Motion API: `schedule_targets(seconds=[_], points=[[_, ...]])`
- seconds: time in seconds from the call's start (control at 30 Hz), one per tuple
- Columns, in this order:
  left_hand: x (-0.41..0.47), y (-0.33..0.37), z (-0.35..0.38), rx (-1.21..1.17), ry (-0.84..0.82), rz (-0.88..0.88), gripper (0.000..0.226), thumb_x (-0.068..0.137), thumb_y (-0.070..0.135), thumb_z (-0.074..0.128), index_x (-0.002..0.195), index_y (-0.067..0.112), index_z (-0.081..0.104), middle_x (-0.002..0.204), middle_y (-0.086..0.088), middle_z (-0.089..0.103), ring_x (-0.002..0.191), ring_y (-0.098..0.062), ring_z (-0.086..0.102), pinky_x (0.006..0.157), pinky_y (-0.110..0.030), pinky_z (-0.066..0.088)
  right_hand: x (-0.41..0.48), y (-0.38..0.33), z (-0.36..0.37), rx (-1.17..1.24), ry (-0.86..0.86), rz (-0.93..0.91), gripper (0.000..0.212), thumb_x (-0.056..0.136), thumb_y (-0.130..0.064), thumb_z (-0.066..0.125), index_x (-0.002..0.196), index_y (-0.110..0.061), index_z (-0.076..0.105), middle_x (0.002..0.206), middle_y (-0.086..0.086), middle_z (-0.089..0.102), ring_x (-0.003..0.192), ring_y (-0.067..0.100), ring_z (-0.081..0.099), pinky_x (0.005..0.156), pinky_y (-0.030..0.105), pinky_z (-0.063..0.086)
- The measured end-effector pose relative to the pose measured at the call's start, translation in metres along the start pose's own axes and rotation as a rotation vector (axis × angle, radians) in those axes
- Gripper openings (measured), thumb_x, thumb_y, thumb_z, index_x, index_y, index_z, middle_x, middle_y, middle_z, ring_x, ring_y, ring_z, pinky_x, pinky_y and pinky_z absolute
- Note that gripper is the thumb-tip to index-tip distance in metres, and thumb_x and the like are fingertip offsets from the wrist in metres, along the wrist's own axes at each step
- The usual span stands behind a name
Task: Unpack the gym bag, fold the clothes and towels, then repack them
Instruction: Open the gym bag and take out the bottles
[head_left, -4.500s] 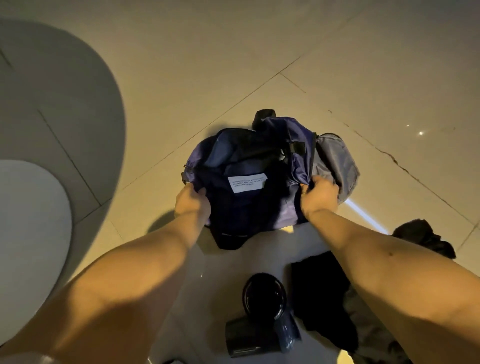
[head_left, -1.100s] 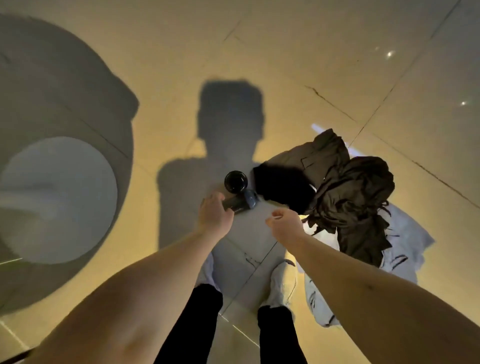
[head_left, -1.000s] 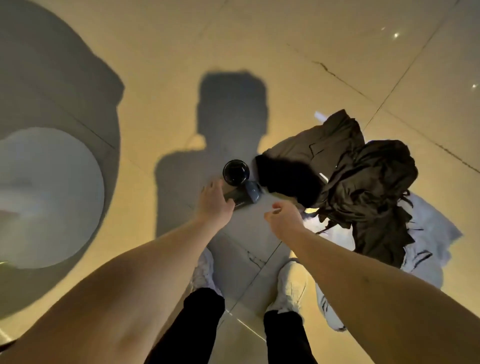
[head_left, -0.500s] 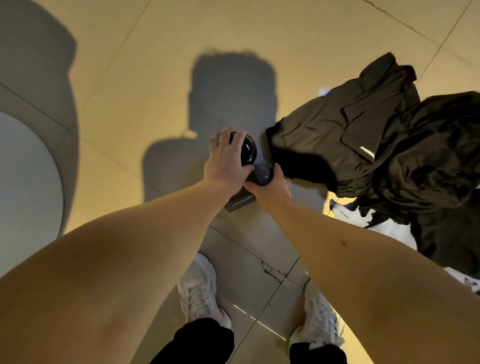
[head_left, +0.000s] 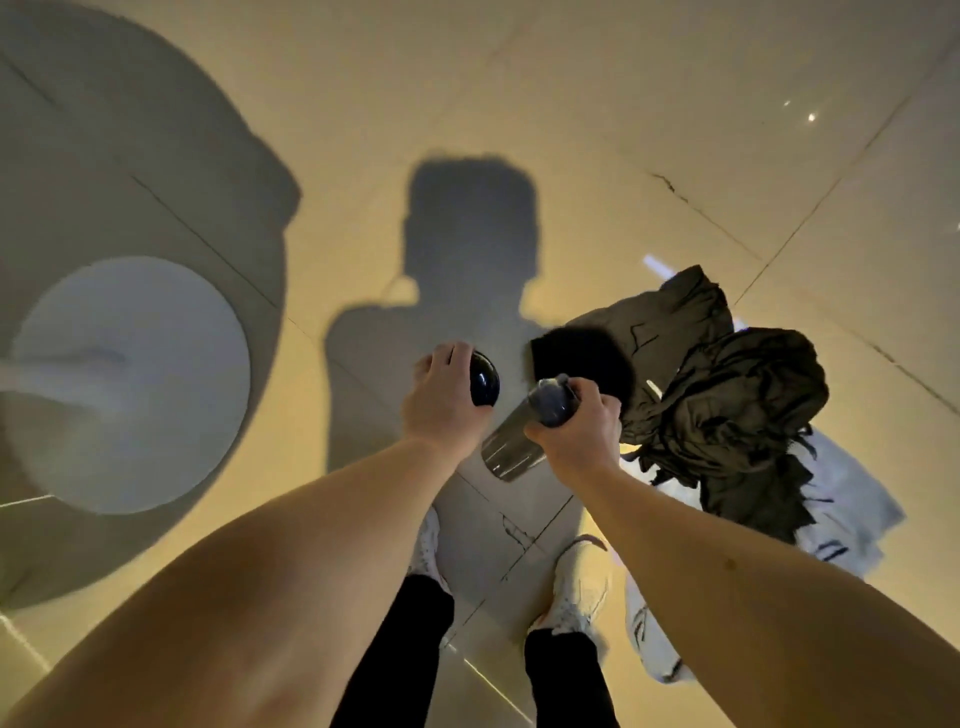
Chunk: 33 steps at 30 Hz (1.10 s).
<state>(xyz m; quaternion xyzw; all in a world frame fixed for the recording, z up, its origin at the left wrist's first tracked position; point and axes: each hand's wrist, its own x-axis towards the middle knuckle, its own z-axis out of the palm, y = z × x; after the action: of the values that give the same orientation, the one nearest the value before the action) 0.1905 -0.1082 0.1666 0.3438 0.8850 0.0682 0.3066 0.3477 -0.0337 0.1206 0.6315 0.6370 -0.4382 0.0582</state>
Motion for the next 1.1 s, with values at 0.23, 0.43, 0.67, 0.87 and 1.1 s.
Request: schedule_targets(seconds=[0.23,0.43,0.67,0.87,1.1], points=[[-0.108,0.090,-0.236,-0.096,0.157,-0.021,0.070,0.078,0.035,0.078,0.137,0.022,0.043,0.138,0.002,0.047,0.125,-0.028,0.046,0.092,-0.041,0.049,-0.143,-0.175,-0.177,0.036,-0.030,-0.353,0.073,0.059,-0.028,0.090,0.125,-0.026,0.059,0.104,-0.009,0.052,0.100,0.022,0.061,0.081,0.039,0.059],[-0.185,0.108,-0.408,-0.154,0.369,-0.050,0.074,0.075,0.045,0.079,0.136,0.023,0.044,0.133,0.000,0.050,0.122,-0.029,0.049,0.093,-0.045,0.051,-0.243,-0.313,-0.268,0.058,-0.068,-0.644,0.077,0.063,-0.029,0.087,0.129,-0.040,0.048,0.122,-0.005,0.046,0.112,0.012,0.044,0.097,0.032,0.049],[-0.209,0.050,-0.562,-0.319,0.642,-0.091,0.055,0.061,0.045,0.078,0.110,0.035,0.056,0.105,0.009,0.059,0.099,-0.018,0.058,0.082,-0.037,0.055,-0.298,-0.486,-0.276,0.099,-0.172,-1.019,0.047,0.065,-0.007,0.084,0.094,-0.034,0.059,0.093,-0.008,0.063,0.084,0.003,0.061,0.065,0.017,0.053],[-0.168,-0.047,-0.684,-0.435,0.779,-0.176,0.070,0.062,0.046,0.078,0.126,0.034,0.053,0.119,0.010,0.058,0.108,-0.018,0.056,0.092,-0.040,0.055,-0.264,-0.657,-0.184,0.036,-0.166,-1.190,0.038,0.063,-0.031,0.078,0.095,-0.025,0.059,0.095,-0.006,0.060,0.084,0.008,0.056,0.067,0.030,0.052],[-0.092,-0.194,-0.762,-0.412,0.782,-0.344,0.077,0.079,0.040,0.078,0.144,0.025,0.042,0.140,0.001,0.049,0.127,-0.028,0.048,0.096,-0.046,0.049,-0.292,-0.808,-0.075,0.102,-0.212,-1.247,0.053,0.068,0.003,0.067,0.106,-0.033,0.063,0.107,-0.009,0.062,0.098,0.003,0.061,0.079,0.022,0.057]])
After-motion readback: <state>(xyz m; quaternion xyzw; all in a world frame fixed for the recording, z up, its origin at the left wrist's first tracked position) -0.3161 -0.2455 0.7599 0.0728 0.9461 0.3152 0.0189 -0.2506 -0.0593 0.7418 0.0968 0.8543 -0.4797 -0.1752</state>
